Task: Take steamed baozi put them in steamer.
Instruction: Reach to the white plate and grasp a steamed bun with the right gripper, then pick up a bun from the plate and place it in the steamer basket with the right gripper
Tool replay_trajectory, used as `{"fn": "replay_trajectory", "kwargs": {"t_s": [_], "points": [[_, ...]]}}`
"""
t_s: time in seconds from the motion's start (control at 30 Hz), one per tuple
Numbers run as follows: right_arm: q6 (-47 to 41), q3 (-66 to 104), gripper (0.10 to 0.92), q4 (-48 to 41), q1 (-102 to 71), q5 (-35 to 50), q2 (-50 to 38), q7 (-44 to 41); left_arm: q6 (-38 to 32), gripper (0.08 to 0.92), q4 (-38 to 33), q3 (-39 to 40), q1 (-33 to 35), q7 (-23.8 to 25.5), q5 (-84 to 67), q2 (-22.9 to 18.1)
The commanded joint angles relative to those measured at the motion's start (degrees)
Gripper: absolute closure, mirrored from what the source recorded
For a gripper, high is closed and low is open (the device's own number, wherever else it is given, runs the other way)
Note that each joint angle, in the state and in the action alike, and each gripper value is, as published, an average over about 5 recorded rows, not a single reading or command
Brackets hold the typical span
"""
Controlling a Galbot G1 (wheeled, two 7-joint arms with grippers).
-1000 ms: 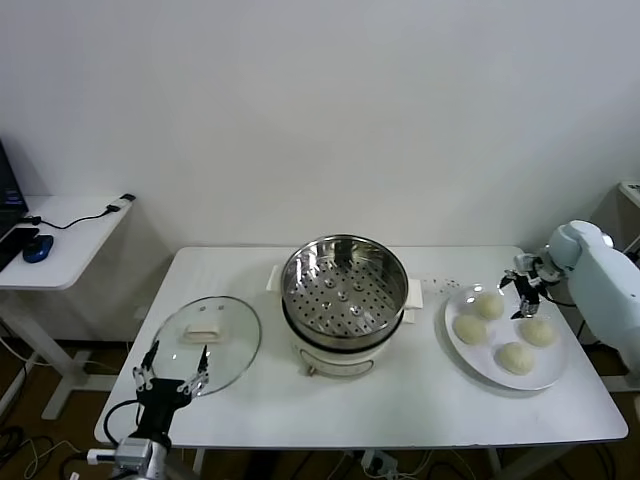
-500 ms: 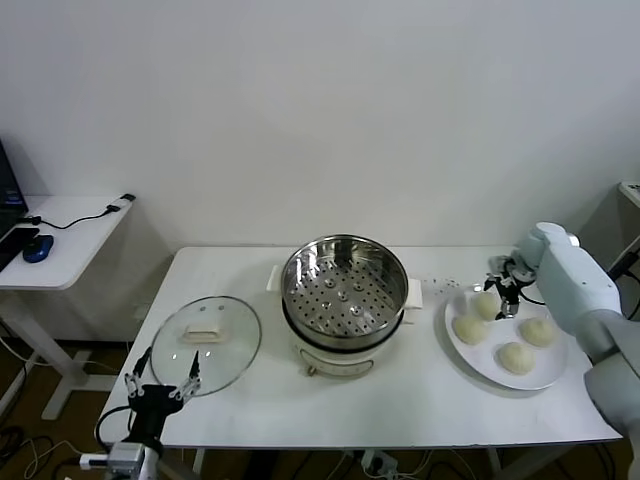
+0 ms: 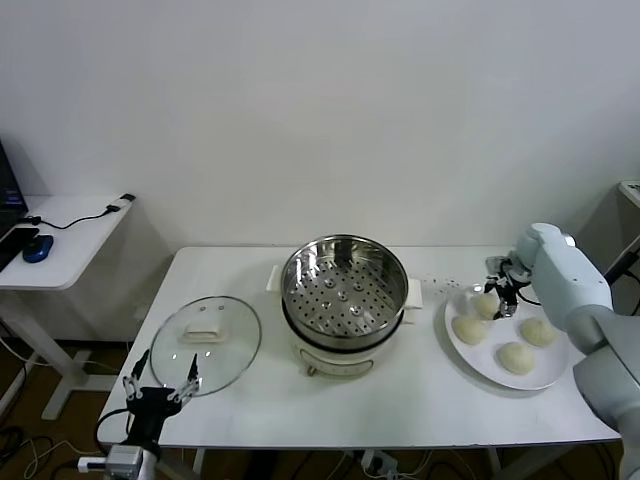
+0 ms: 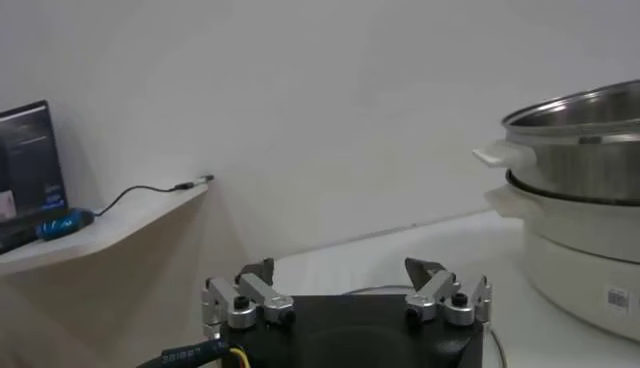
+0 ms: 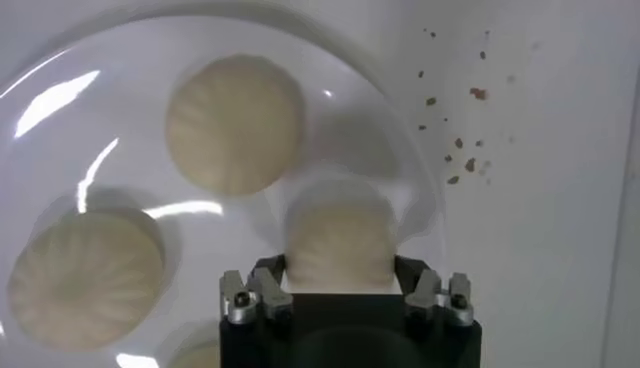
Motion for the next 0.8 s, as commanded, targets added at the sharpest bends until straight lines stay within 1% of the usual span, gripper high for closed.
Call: {"fn": "replay_trajectory", "kwargs": {"t_s": [0.03,0.2,0.3,0.37,0.53,0.67,0.8], "points": [[0.08,0.02,0.406,-0.58,0.17,-0.38,0.39,0.12,-0.16,0.177,-0.05,-0.18,0.28,-0.03,-0.02,-0.16],[1.01,0.14,0.422,1.28,0.43,0.90,-0.59,-0.95,-0.27,0.177,-0.11,-0.32,0.70,-0.05,-0.05,-0.20],[2.43,-1.76,0.425,5.24,1.09,2.98,-2.41,-2.66,-0.31,0.177,-0.25,-0.48,1.00,-0.06,-0.15,-0.20],[2.85,-6.38,0.429,9.94,2.22,7.05,-4.65,-4.05,-0.37,0.177,-0.29,-0.60,1.18,-0.06,-0.28,-0.16],[3.99,-20.77,0.439,21.47,10.58,20.81,-8.38,-7.17,-0.45,0.177,-0.43,-0.72,1.43,-0.09,-0.44,-0.14],[8.71,-34.59,0.440,27.70,21.98,28.05,-7.86,-8.28,-0.41,0.177,-0.93,-0.71,1.78,-0.14,-0.47,-0.21],[12.84,-44.03,0.435,33.79,32.28,34.40,-4.98,-8.43,-0.53,0.177,-1.25,-0.68,2.33,-0.21,-0.48,-0.35]]}}
